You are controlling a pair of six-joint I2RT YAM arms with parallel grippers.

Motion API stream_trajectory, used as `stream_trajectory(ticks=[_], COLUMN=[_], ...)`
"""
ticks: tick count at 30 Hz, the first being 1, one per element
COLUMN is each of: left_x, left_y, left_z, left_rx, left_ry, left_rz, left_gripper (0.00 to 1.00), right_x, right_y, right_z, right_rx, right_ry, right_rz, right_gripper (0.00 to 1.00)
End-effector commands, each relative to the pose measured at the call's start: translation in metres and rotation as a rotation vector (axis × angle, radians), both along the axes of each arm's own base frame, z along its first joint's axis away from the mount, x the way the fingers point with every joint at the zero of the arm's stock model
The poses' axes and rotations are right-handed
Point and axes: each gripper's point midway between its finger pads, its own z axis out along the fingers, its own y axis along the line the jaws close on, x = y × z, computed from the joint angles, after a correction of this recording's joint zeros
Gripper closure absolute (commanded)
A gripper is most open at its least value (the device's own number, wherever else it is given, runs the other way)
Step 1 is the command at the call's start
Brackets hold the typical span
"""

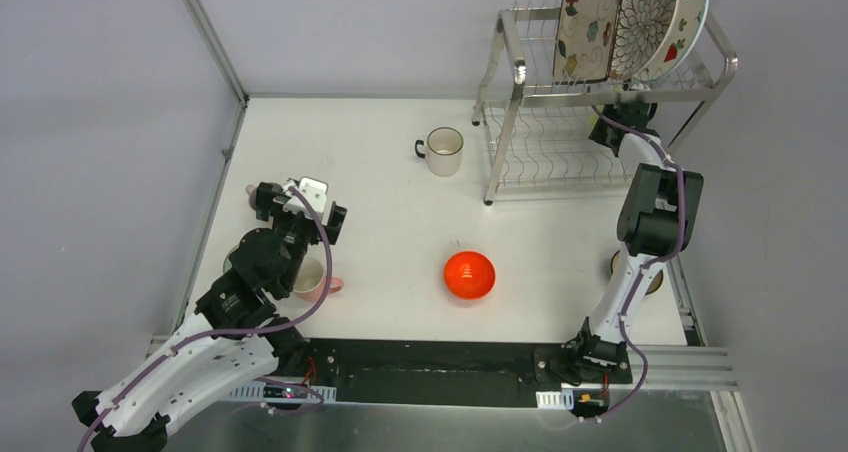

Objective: Load the mixed dishes into the dish rack
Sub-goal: Place the cup on the dish rack.

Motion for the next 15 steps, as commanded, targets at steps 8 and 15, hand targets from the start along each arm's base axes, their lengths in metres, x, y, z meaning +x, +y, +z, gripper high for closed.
stream_trajectory(ticks=[8,15], left_x=[0.0,-0.001], left_y=[-0.003,-0.004], left_z=[0.007,0.008], left_rx=[-0.019,-0.024], left_ry=[-0.024,-0.026], left_rz=[-0.023,-0.028], left_gripper=[0.02,0.02], right_x=[0.014,-0.008], right_y=[0.002,0.011], right_z=[0.039,0.048], right_rx=[0.011,0.084], right_ry=[-0.074,-0.027], right_rz=[0.024,-0.011], right_gripper=[0.56,0.49])
